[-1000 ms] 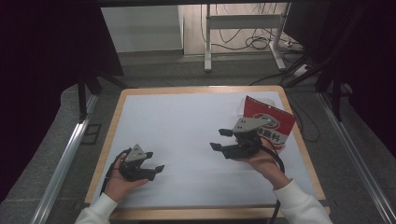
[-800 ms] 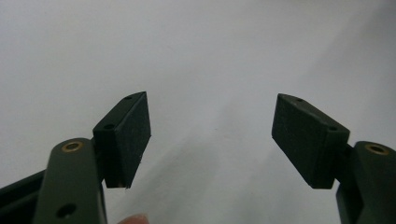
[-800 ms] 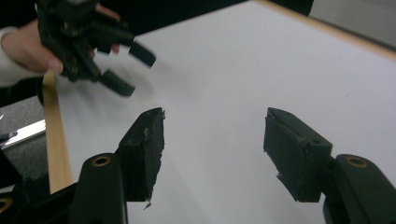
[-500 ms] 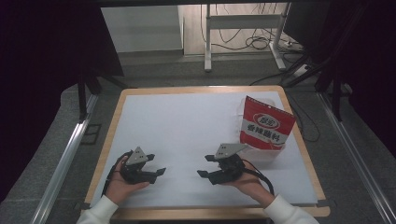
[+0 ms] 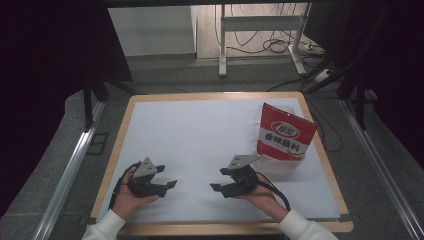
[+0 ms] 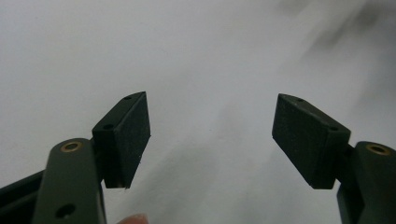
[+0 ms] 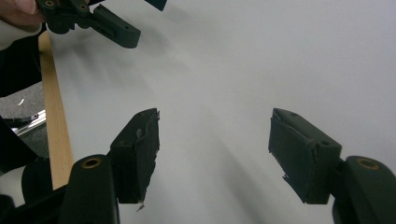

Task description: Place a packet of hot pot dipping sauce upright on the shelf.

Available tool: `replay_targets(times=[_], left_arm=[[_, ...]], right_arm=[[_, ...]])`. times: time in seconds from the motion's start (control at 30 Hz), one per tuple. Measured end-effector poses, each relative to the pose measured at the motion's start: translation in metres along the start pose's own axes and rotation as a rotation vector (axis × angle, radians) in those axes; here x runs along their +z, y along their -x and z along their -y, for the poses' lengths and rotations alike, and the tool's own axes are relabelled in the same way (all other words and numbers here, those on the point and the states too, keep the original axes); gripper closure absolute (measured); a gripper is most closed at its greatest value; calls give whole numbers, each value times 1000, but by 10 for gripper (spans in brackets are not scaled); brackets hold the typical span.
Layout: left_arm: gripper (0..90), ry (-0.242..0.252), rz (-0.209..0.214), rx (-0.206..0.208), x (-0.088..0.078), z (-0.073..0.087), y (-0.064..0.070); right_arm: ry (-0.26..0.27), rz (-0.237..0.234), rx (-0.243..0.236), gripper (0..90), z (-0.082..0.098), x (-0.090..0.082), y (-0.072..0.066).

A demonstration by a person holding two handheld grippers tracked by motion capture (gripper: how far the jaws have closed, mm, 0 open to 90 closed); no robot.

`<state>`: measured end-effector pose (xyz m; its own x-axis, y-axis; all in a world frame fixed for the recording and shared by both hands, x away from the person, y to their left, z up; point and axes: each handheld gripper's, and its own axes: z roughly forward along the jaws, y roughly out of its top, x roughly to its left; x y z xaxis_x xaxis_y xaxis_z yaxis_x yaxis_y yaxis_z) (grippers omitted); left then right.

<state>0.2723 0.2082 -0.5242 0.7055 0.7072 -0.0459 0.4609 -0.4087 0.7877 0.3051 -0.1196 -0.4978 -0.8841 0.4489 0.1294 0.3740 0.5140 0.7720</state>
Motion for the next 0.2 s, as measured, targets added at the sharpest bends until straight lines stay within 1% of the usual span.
replay_targets(times=[0.13, 0.17, 0.2], left_arm=[[271, 6, 5, -12, 0, -1, 0], [271, 5, 7, -13, 0, -1, 0], [270, 4, 8, -11, 0, -2, 0]], right_arm=[[5, 7, 10, 322, 1, -1, 2], [7, 7, 16, 321, 1, -2, 3], [10, 8, 13, 321, 1, -2, 3]])
